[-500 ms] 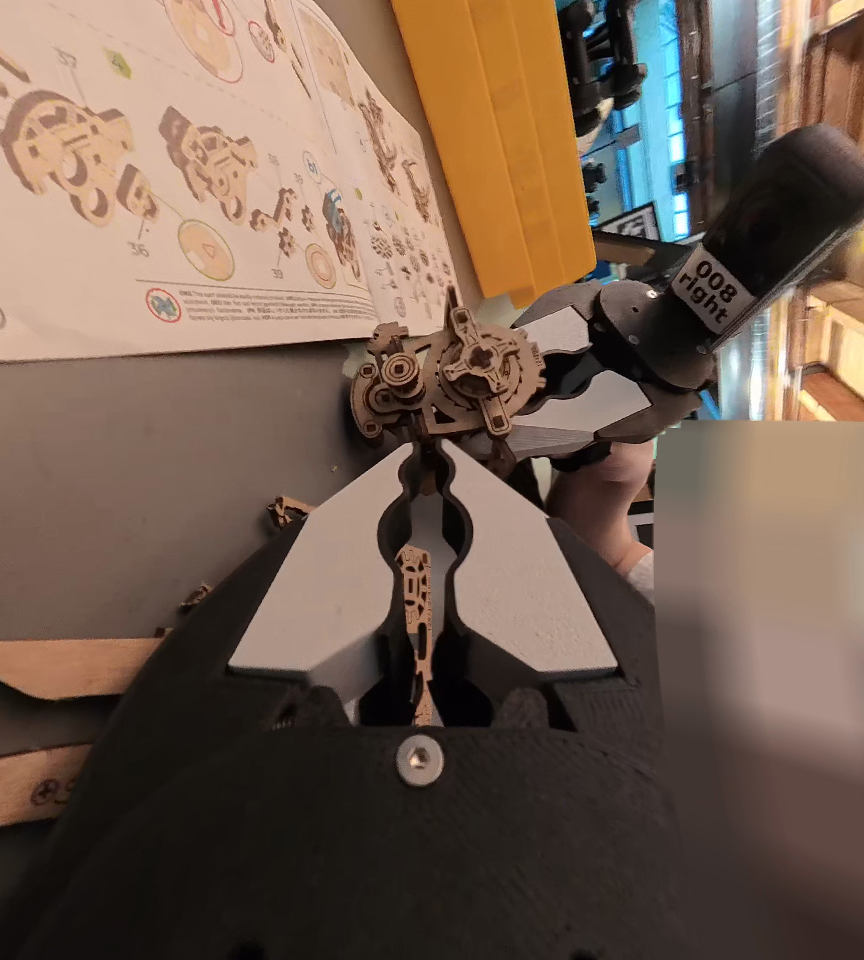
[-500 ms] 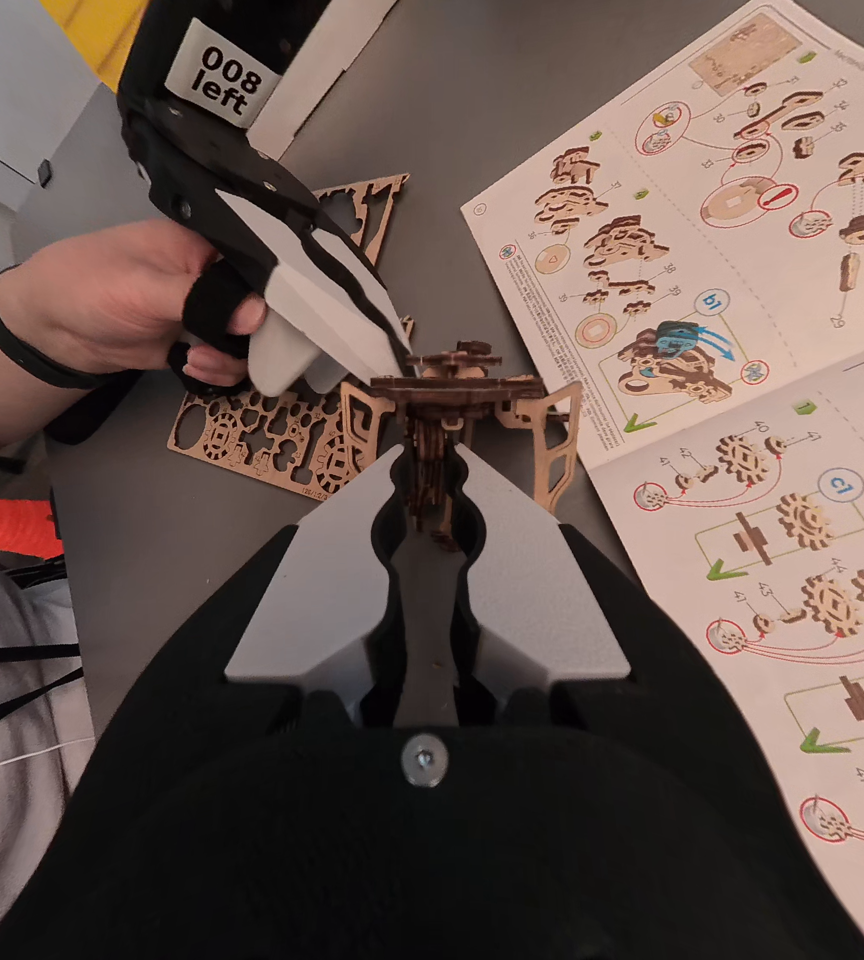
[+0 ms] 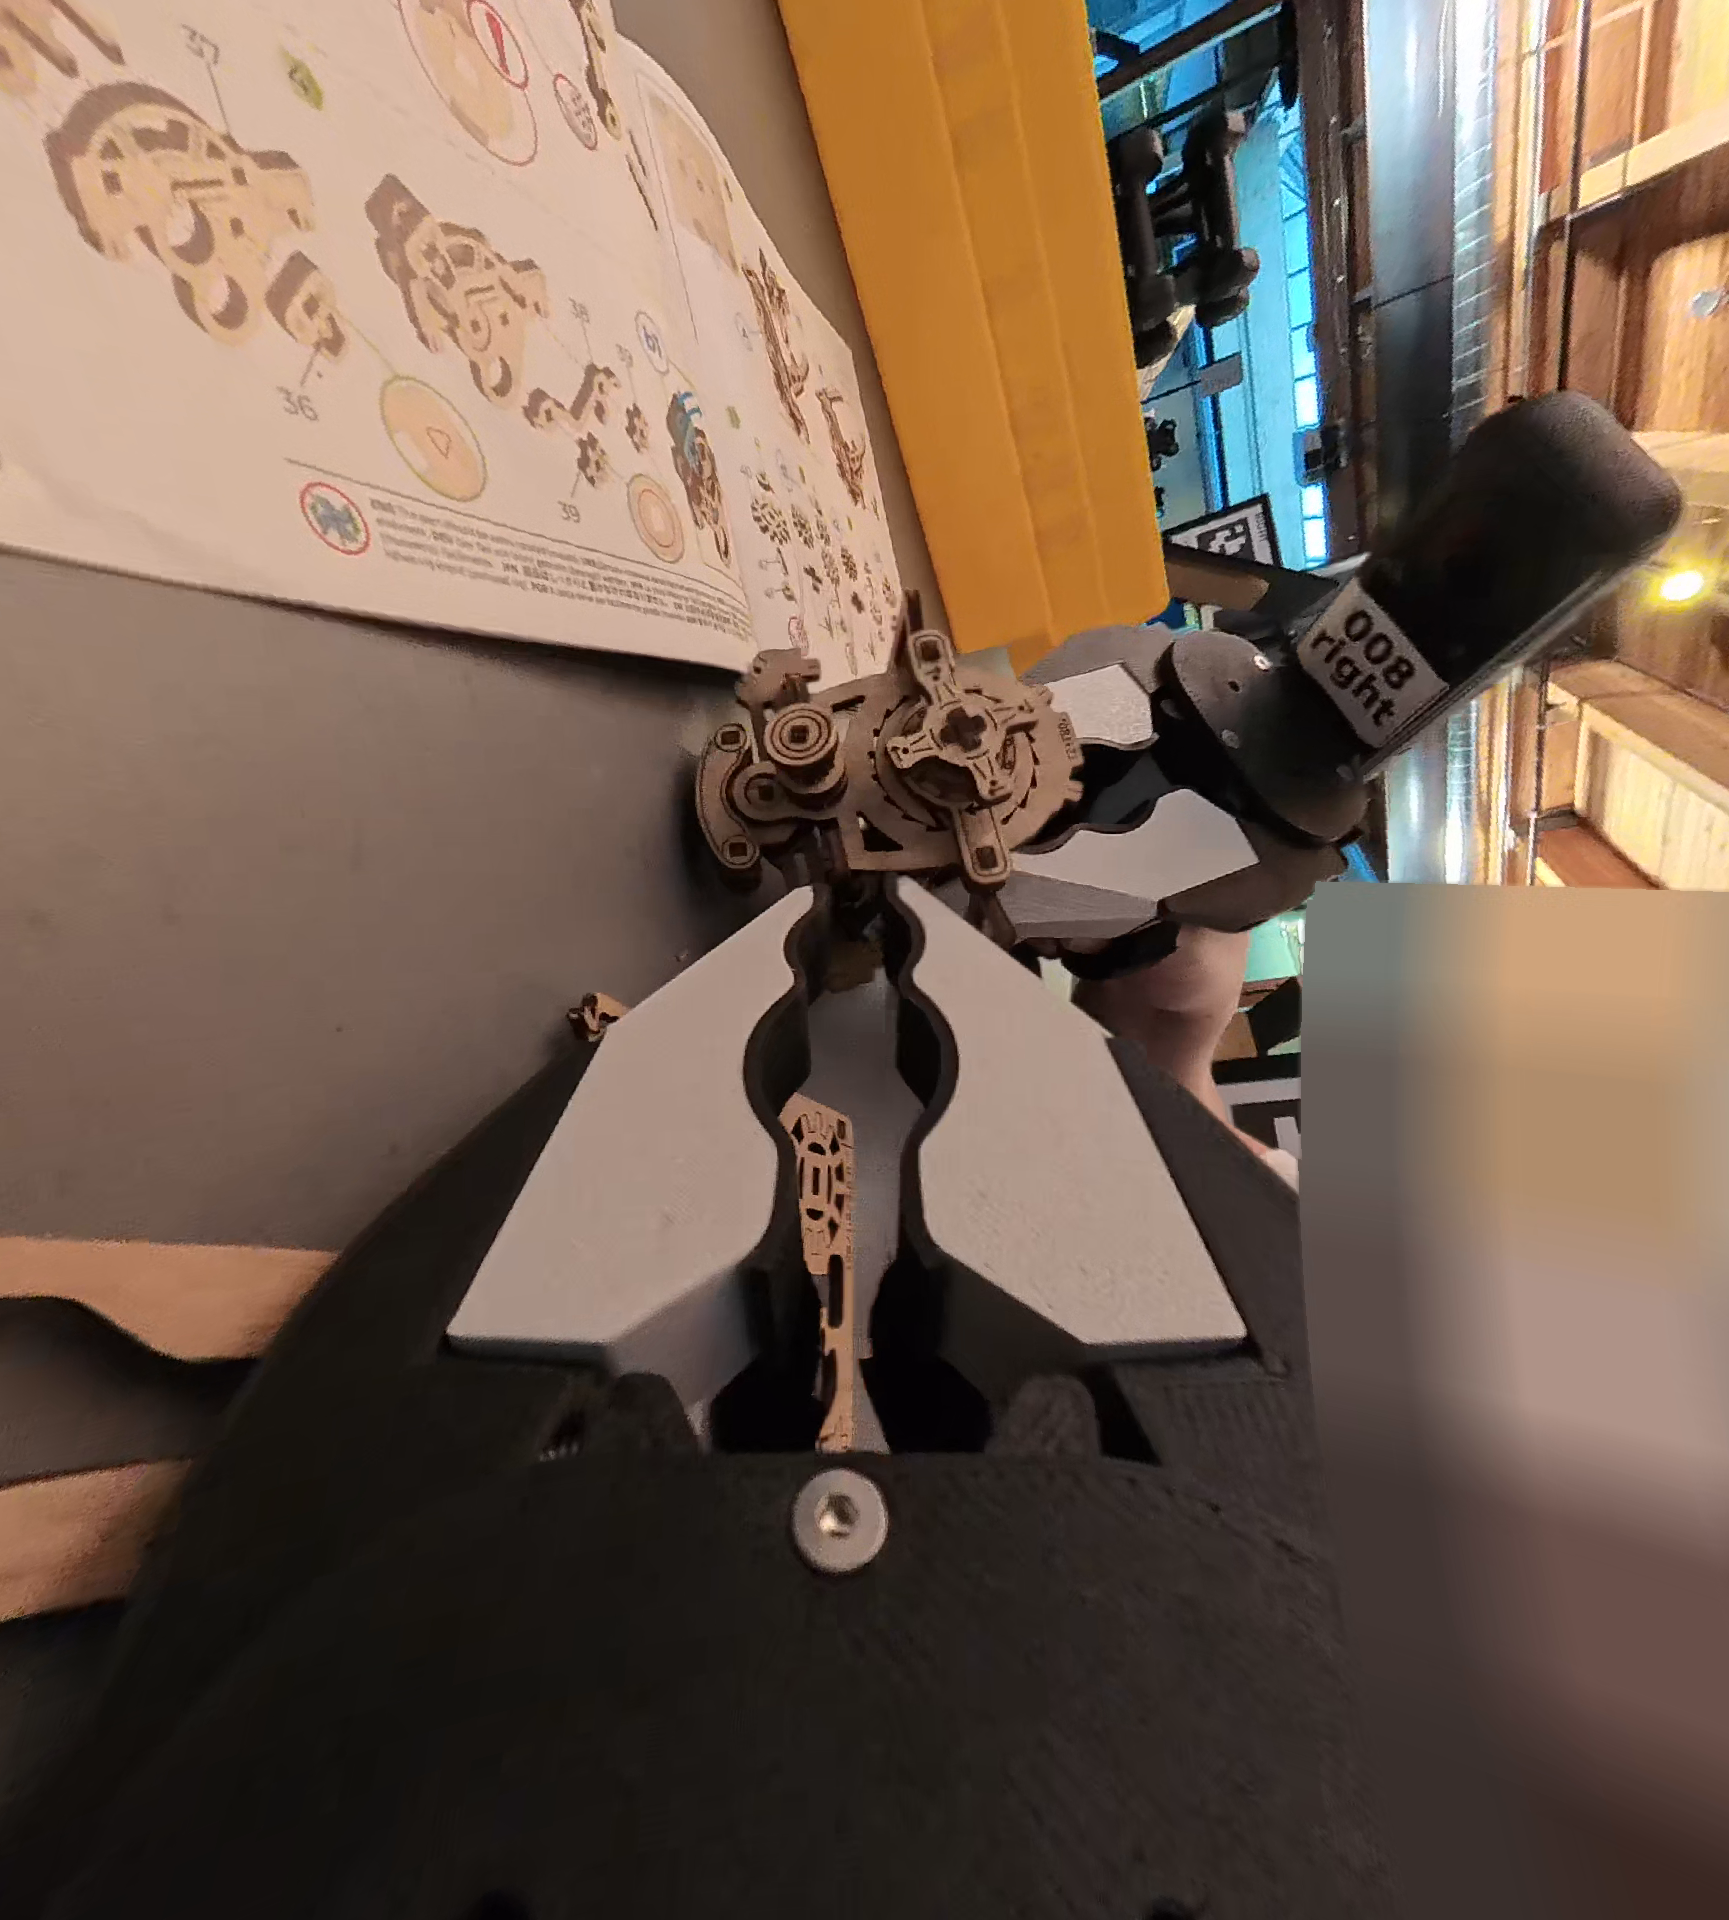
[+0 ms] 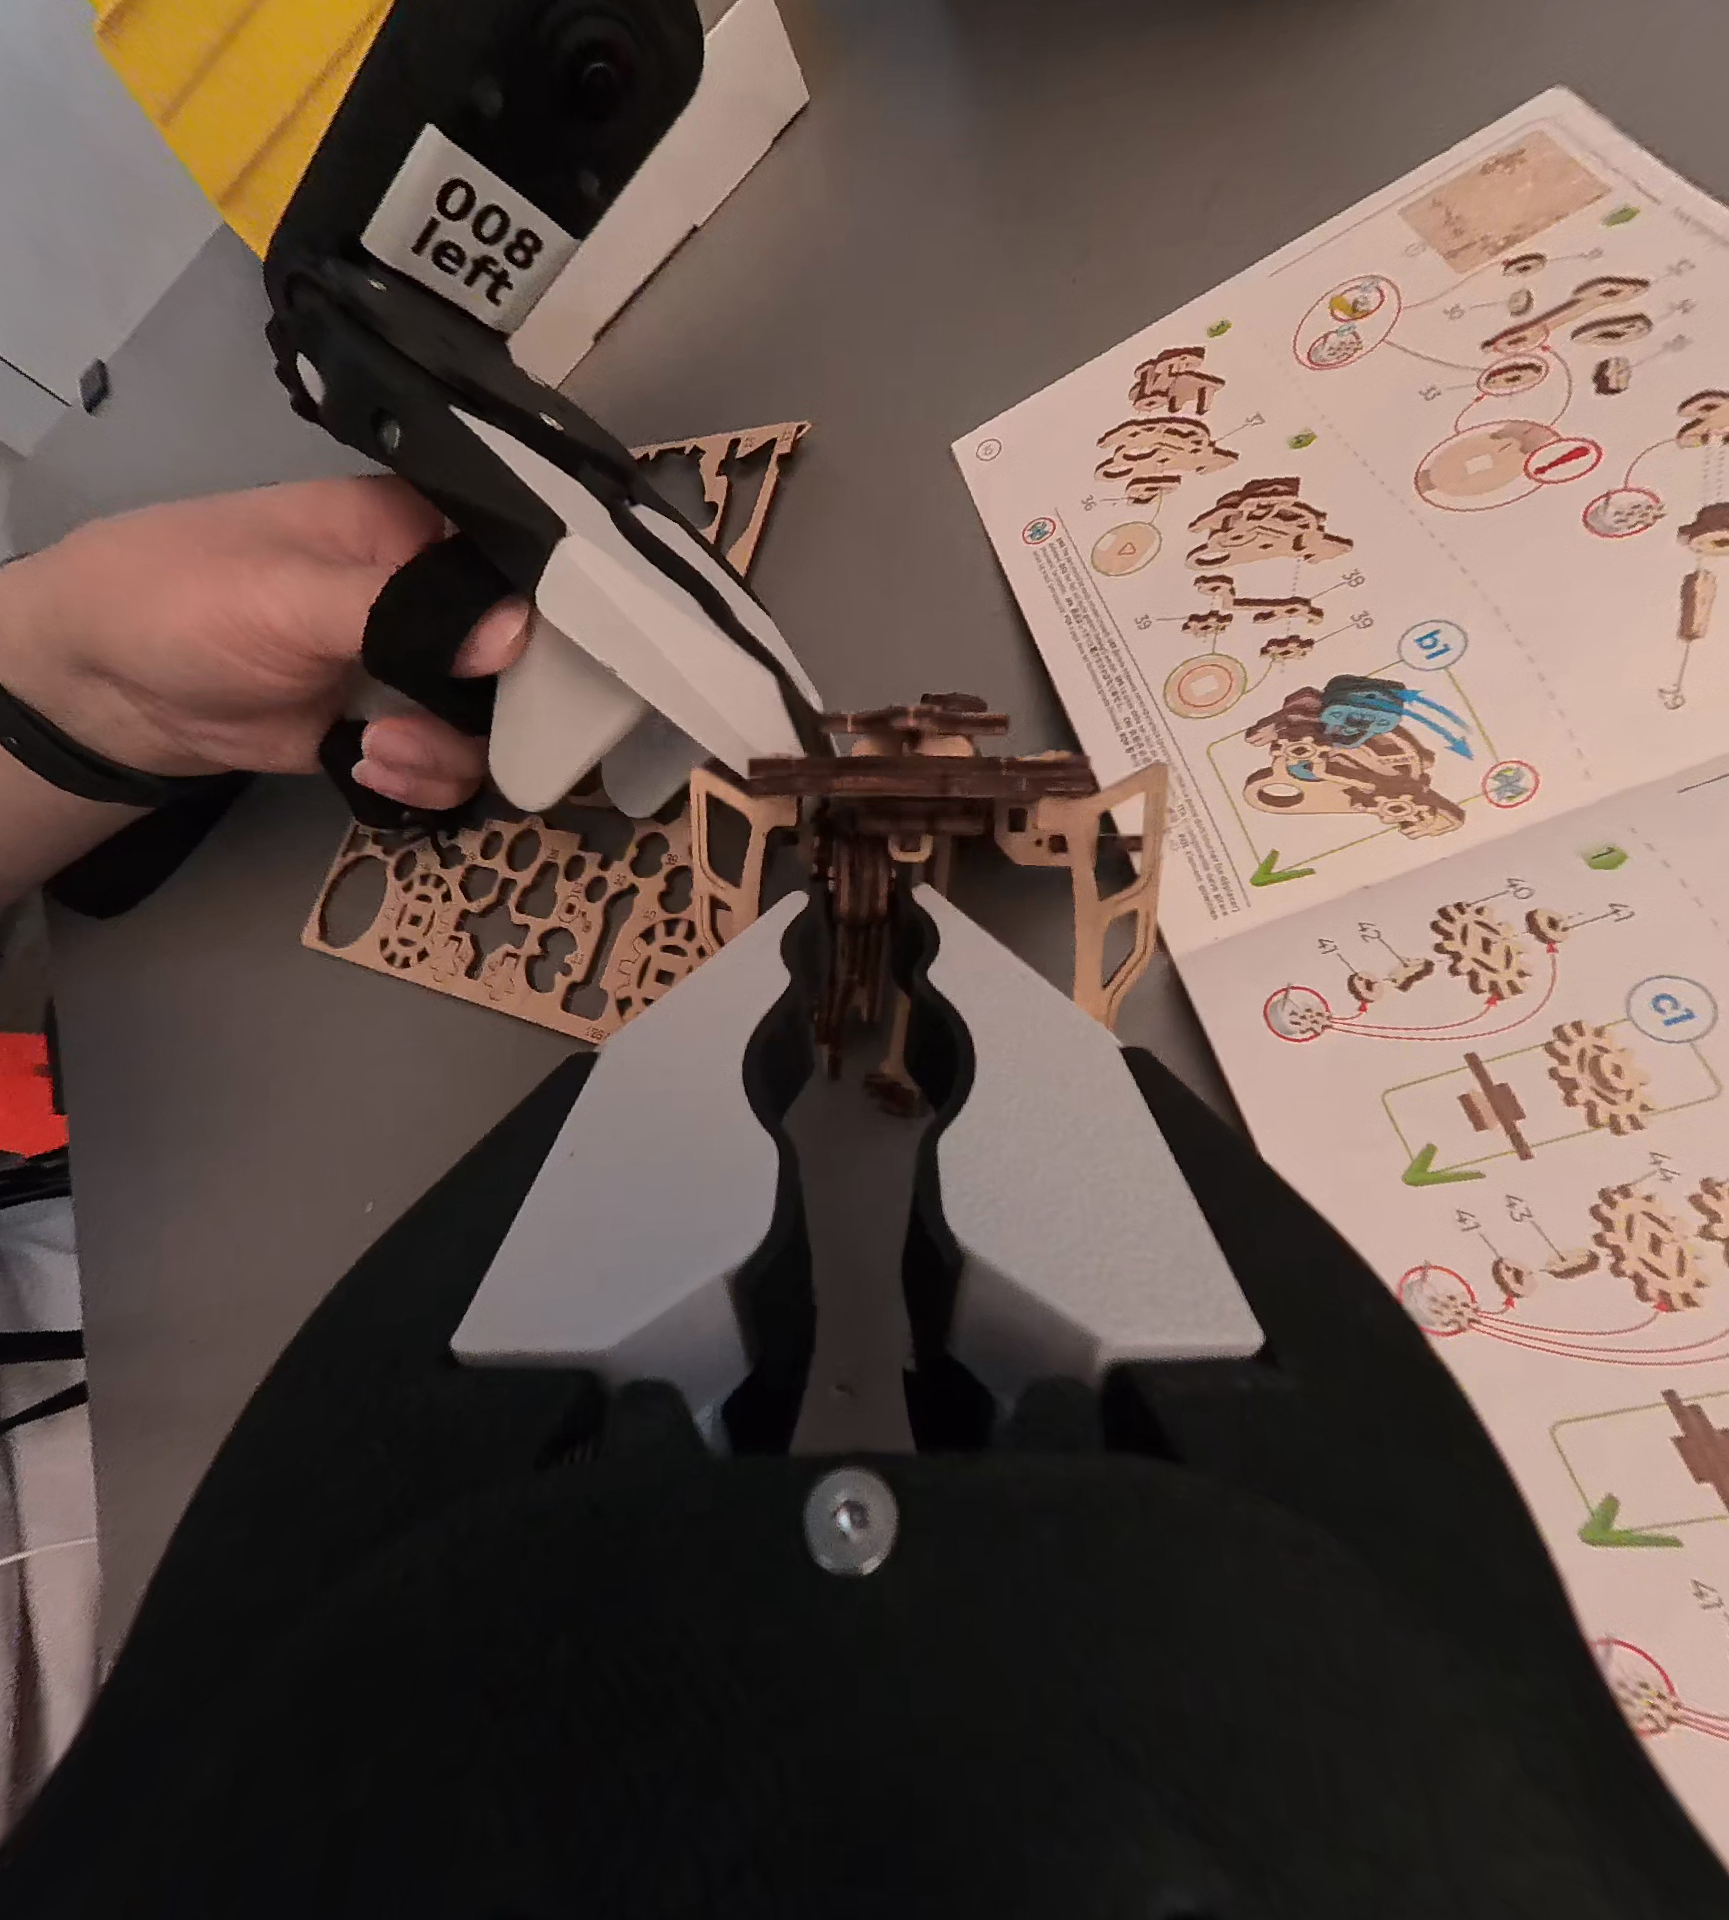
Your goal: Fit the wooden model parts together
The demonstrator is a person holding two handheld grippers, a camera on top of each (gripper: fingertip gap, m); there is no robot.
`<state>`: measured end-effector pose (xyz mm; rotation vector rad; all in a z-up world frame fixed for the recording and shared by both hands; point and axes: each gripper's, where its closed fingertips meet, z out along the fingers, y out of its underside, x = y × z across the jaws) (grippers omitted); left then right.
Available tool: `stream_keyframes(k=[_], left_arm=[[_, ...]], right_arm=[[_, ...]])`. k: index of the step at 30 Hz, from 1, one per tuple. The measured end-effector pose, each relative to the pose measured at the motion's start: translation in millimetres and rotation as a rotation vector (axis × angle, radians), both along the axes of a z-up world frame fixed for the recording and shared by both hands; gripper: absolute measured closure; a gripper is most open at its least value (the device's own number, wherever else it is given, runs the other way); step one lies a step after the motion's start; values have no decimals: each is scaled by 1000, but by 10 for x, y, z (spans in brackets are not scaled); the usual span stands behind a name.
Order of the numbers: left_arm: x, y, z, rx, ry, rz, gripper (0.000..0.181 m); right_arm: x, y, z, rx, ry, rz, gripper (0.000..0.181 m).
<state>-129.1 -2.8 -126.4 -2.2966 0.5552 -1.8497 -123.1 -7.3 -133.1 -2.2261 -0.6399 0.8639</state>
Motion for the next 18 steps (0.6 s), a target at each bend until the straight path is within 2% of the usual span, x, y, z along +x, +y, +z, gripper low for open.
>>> stream_keyframes(k=[8,13,14,18], left_arm=[[37,7,17,-41,11,-12,168],[49,33,18,28,52,-2,167],[56,38,25,40,54,-1,160],[86,44,39,92,57,-9,161]], right_arm=[[38,11,-10,-26,28,-20,172],[58,21,-8,-31,46,-32,172],[61,28,-9,-30,48,-34,172],[85,36,-4,-36,63,-43,172]])
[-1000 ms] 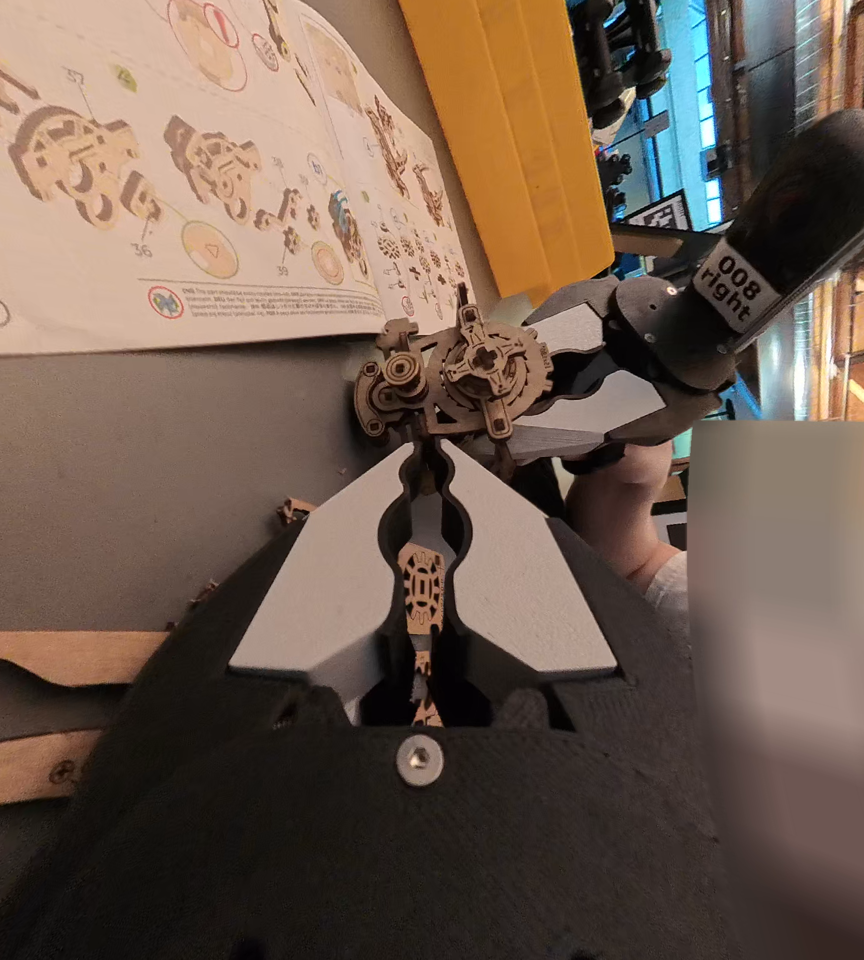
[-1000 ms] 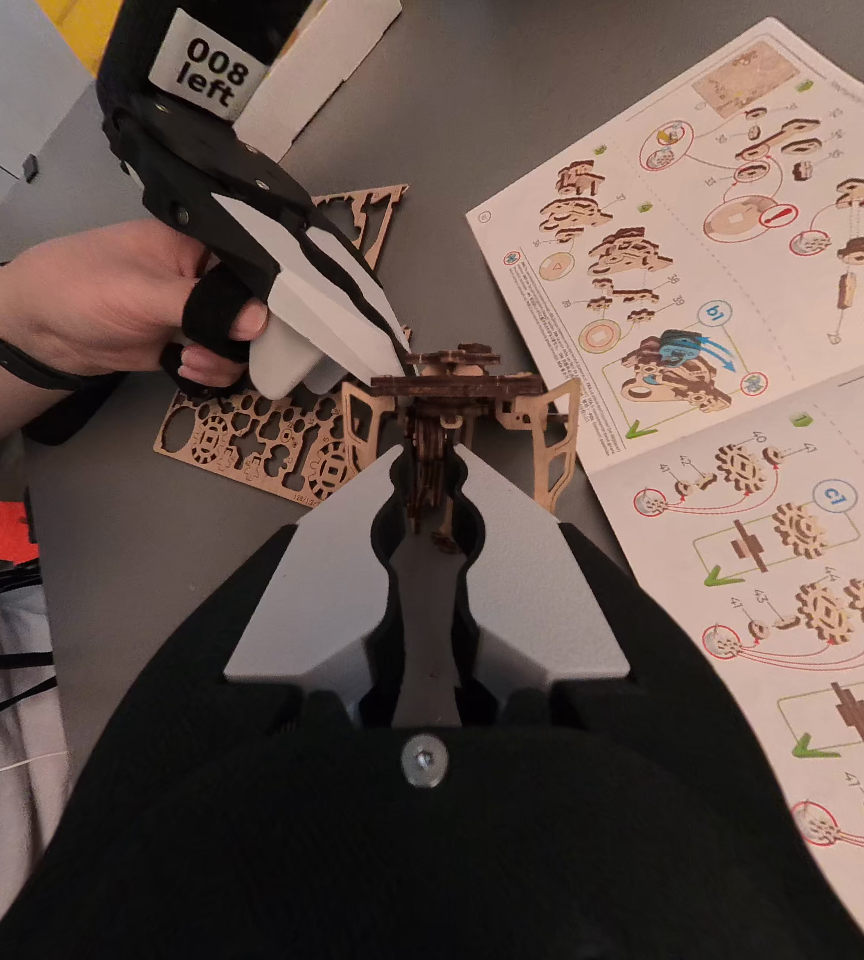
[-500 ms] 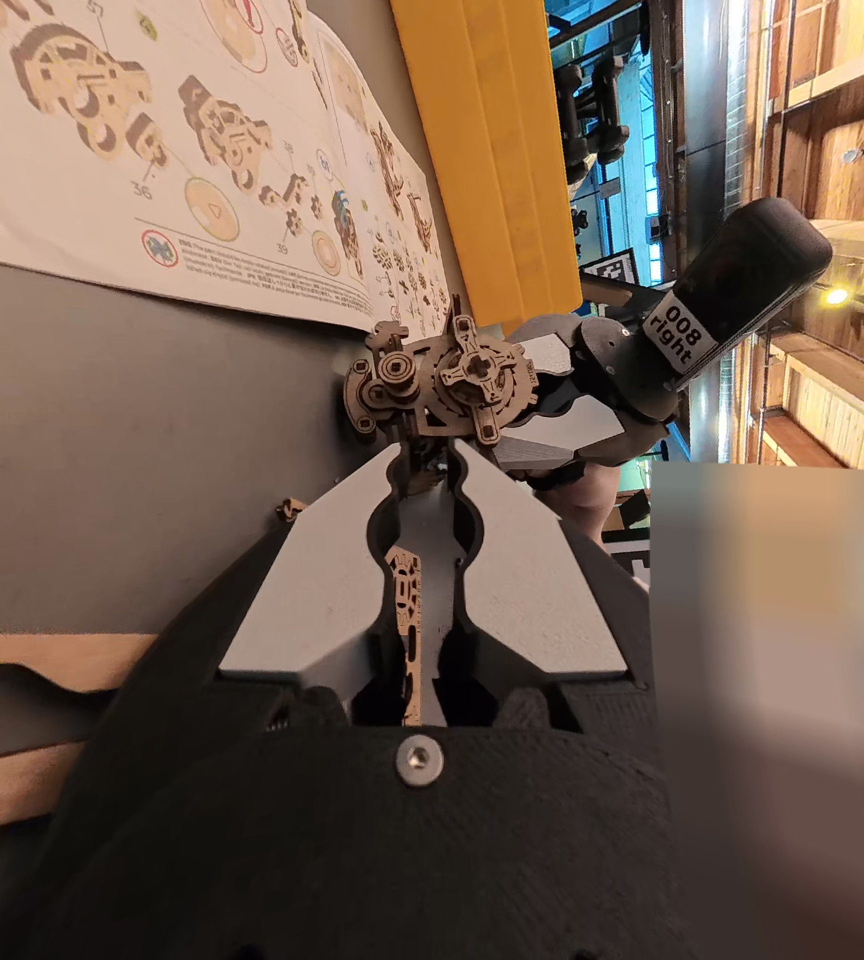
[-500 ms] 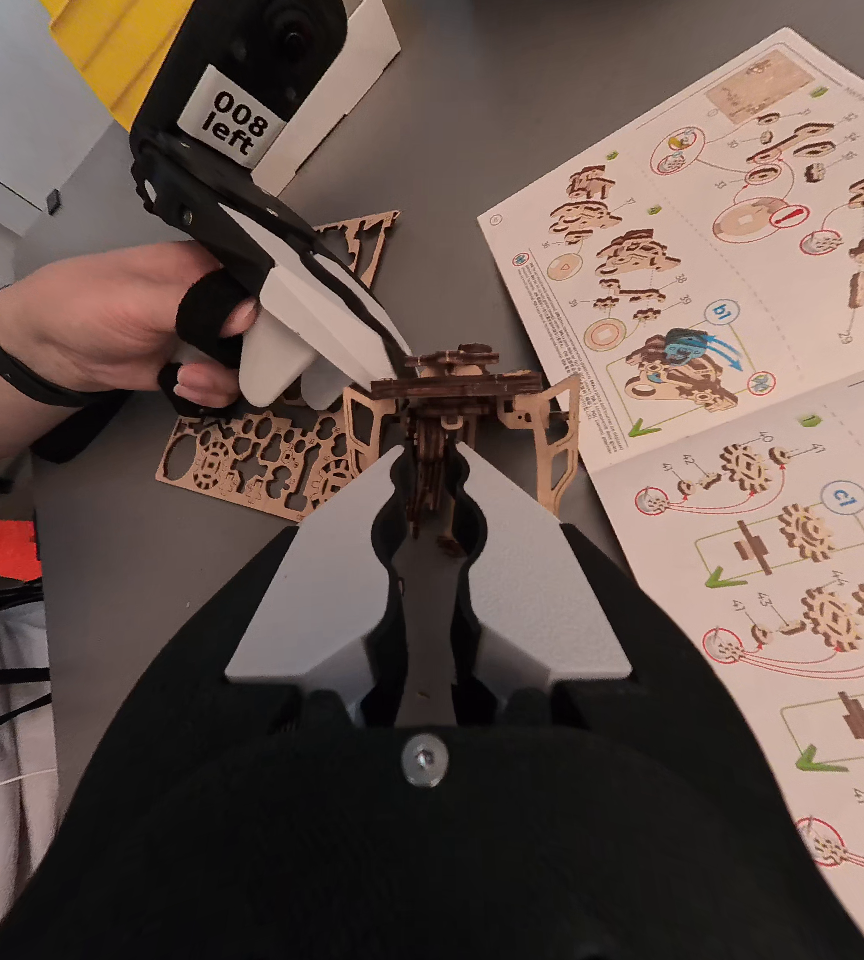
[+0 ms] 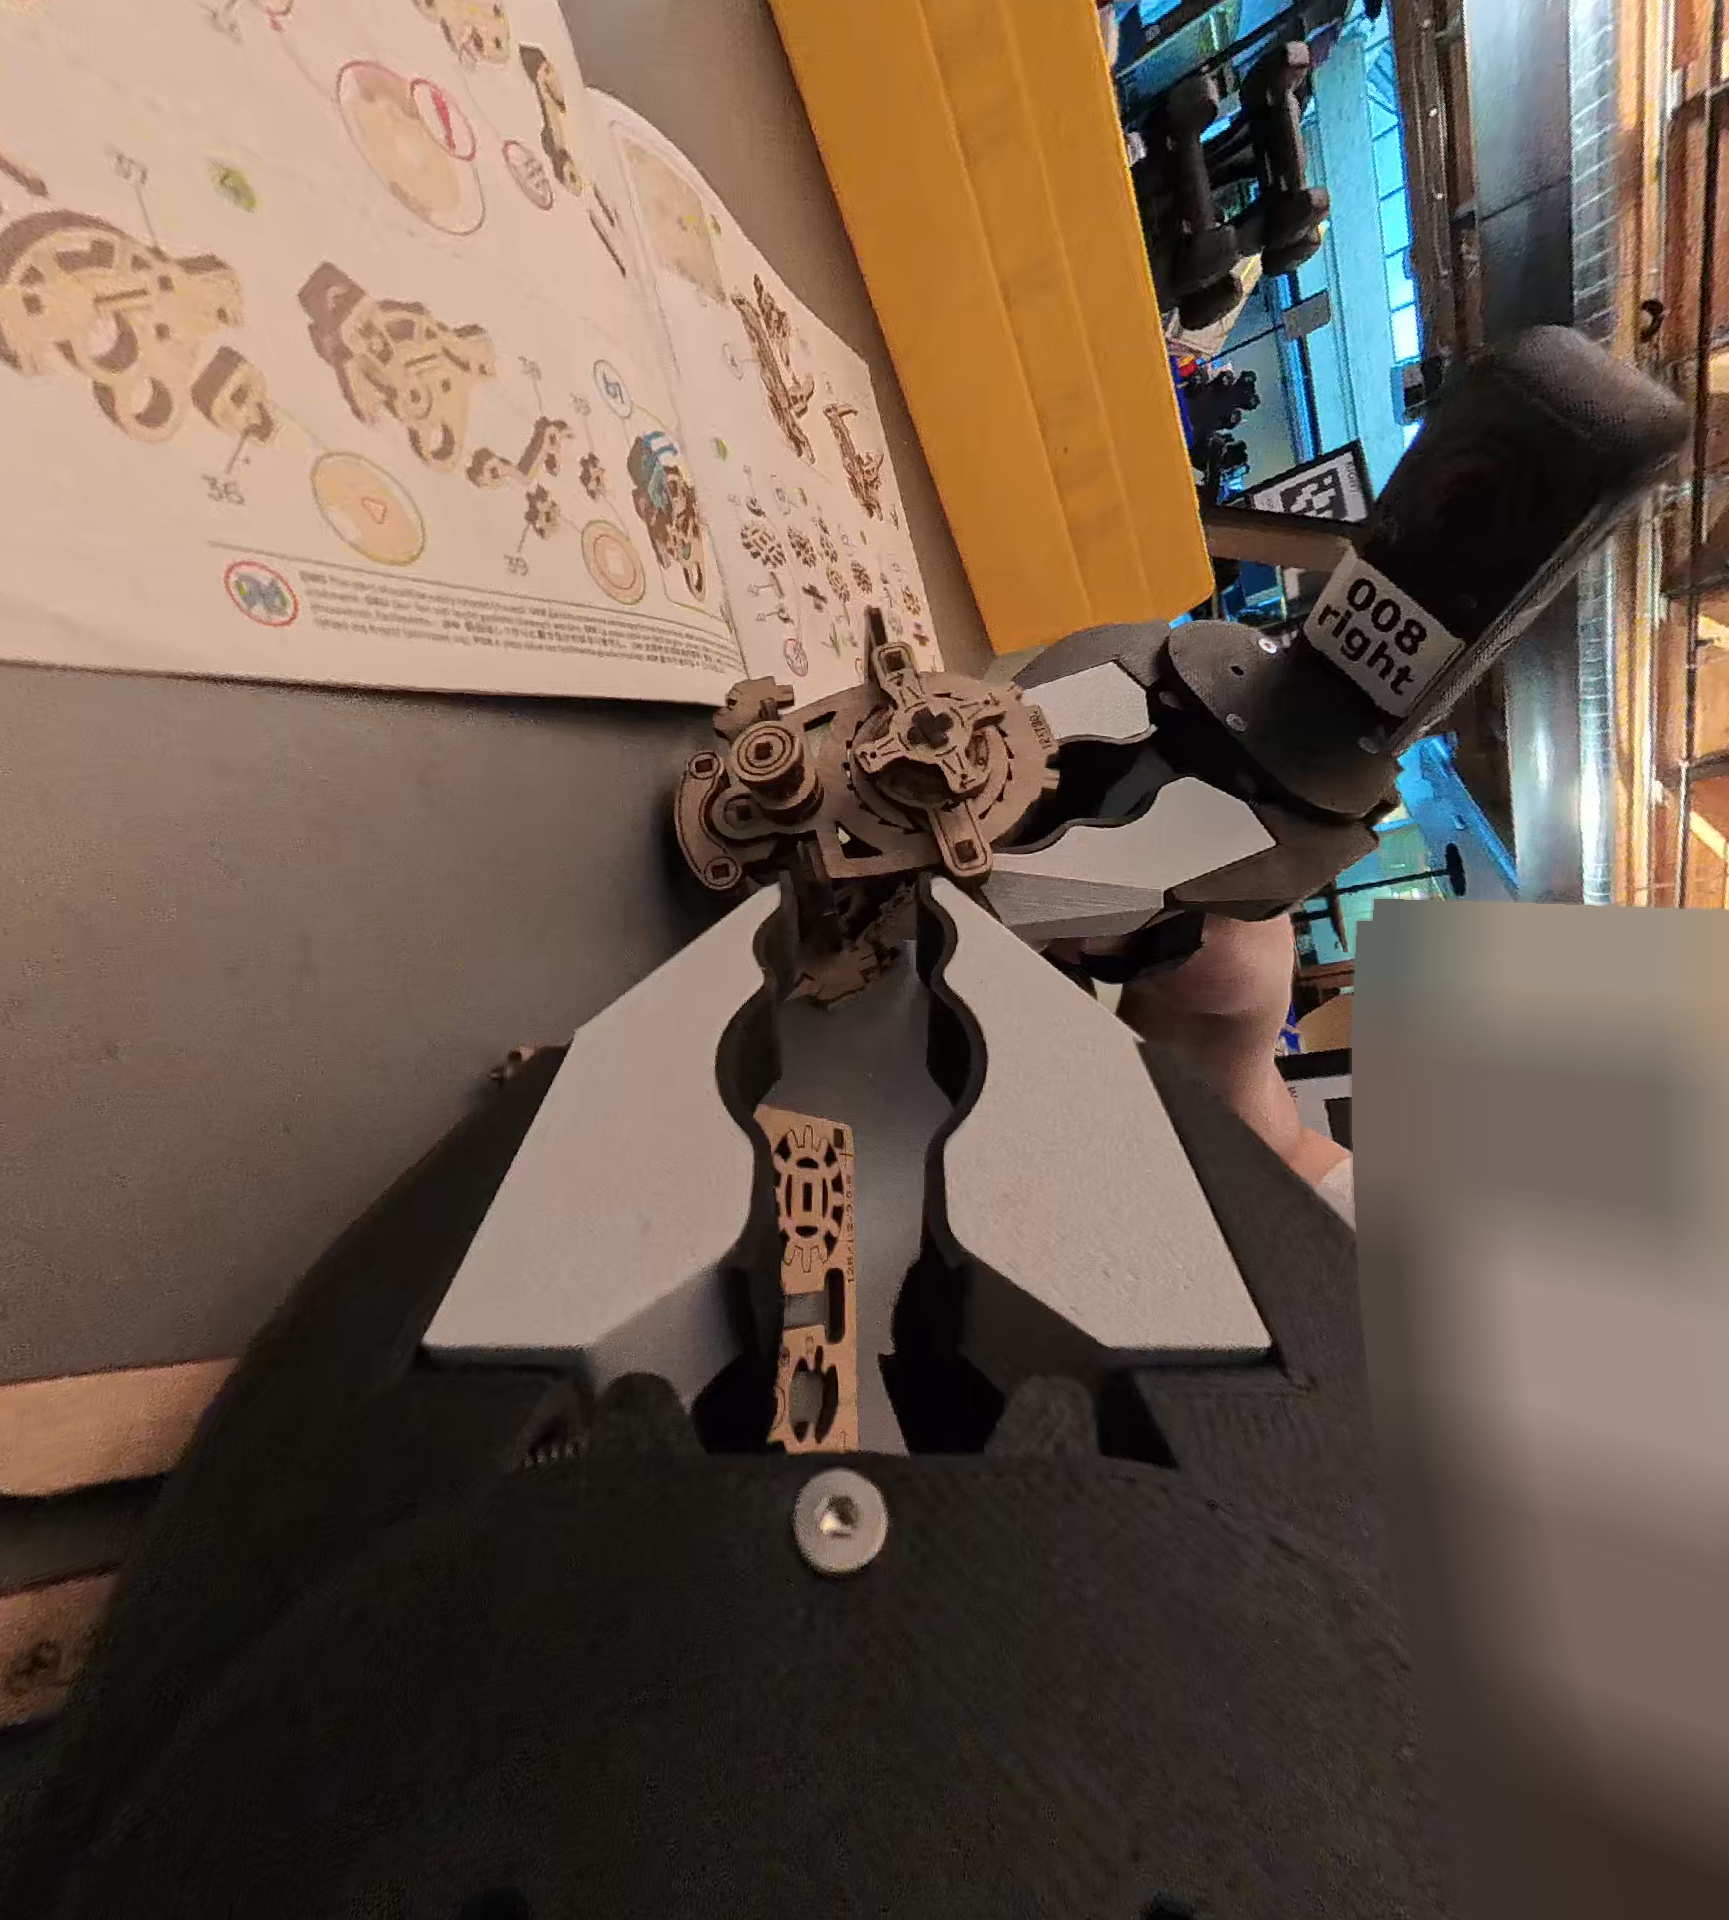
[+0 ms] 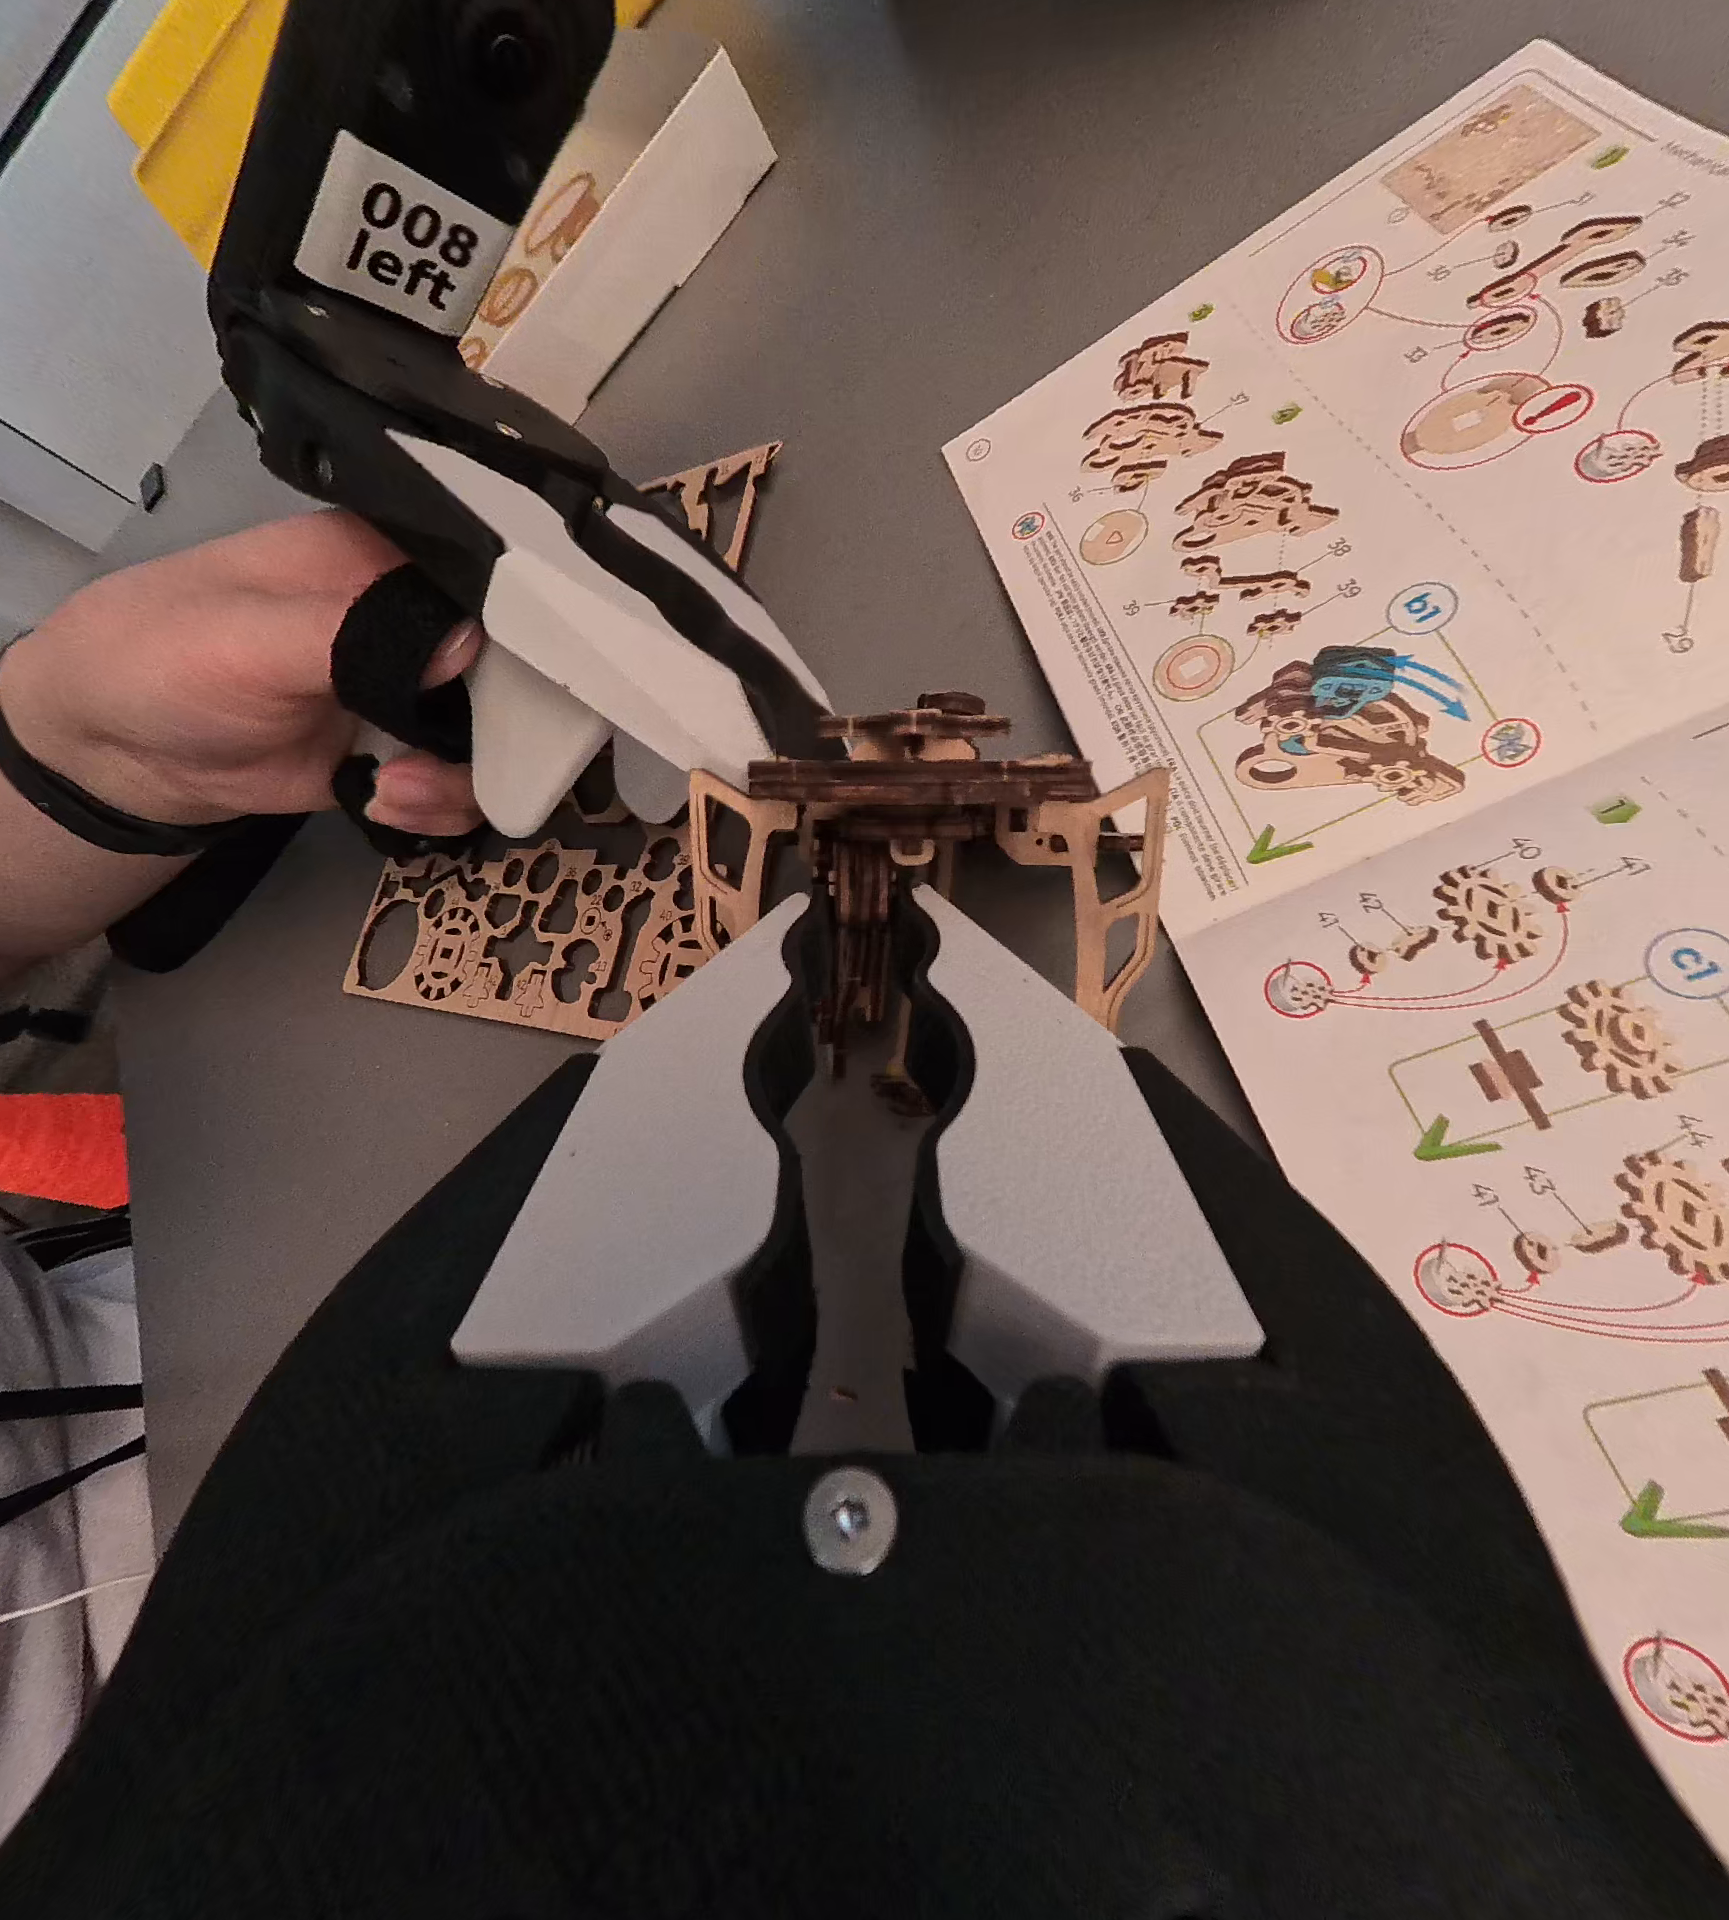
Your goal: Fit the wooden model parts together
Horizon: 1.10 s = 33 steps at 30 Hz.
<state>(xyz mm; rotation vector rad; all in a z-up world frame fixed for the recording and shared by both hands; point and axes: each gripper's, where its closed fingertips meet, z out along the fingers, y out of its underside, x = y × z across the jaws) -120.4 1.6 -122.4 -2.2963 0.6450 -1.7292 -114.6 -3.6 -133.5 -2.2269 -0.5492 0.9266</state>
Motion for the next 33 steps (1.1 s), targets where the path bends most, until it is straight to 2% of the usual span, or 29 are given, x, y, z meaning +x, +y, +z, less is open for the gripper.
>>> stream_keyframes(k=[12,21,29,31,33], left_arm=[[6,-40,30,42,-58,-132,160],[18,5,76,-131,-131,-100,157],[7,12,72,-115,-121,-89,158],[-29,34,79,-97,-116,-84,162],[-68,65,92,-86,-123,-74,181]], right_arm=[[36,-4,-4,-19,31,5,172],[47,-3,15,-8,29,-3,172],[29,16,15,-10,40,-6,172],[28,15,11,-10,38,-5,172],[32,12,13,-13,42,-4,172]])
